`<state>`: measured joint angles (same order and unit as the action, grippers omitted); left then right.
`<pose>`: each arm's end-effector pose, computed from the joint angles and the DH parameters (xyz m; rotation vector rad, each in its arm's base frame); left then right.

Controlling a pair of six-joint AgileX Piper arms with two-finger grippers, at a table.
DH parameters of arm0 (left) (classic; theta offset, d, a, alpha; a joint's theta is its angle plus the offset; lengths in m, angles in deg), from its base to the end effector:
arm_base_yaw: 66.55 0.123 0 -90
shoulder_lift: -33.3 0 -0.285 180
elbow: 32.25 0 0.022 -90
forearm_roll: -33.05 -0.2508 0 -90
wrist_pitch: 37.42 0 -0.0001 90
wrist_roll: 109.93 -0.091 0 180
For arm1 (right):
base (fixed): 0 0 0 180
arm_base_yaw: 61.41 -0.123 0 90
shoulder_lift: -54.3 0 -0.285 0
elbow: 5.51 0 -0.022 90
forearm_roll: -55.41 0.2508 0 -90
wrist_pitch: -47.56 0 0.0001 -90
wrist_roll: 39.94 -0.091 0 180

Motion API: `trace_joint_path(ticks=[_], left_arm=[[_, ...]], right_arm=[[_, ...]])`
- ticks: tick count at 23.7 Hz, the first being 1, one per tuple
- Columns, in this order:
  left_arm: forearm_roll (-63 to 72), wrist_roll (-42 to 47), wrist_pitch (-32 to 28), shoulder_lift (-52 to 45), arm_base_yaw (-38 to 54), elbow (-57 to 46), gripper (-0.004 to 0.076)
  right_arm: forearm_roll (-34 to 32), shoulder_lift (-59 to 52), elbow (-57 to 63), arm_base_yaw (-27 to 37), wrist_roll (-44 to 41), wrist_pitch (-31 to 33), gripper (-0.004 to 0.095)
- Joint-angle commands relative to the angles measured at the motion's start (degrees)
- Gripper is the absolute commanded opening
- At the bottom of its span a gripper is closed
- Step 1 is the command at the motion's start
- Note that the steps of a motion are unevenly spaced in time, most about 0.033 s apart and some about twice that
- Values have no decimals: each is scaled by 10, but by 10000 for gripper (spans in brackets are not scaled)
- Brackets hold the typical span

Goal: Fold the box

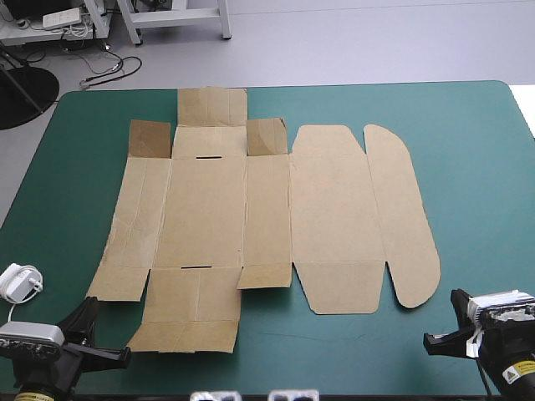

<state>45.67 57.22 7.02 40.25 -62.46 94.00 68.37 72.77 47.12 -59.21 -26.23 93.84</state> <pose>0.0131 -0.0130 0.2769 0.1032 1.8171 -0.0430 0.0406 0.0132 0.2750 -0.1458 2.0251 0.0901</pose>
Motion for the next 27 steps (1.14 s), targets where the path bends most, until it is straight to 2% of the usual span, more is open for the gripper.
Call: trace_joint_path(ticks=[1,12,16,23,27], left_arm=[[7,1,-41,-7,-2,12,-9],[7,1,-40,-2,-2,12,-10],[7,1,-44,29,-2,23,-9],[7,1,-54,110,-2,139,-9],[7,1,-37,211,-2,241,-9]], right_arm=[[6,8,-20,0,3,-38,-20],[6,8,-20,0,3,-38,-20],[6,8,-20,0,3,-38,-20],[6,8,-20,0,3,-38,-20],[6,8,-20,0,3,-38,-20]])
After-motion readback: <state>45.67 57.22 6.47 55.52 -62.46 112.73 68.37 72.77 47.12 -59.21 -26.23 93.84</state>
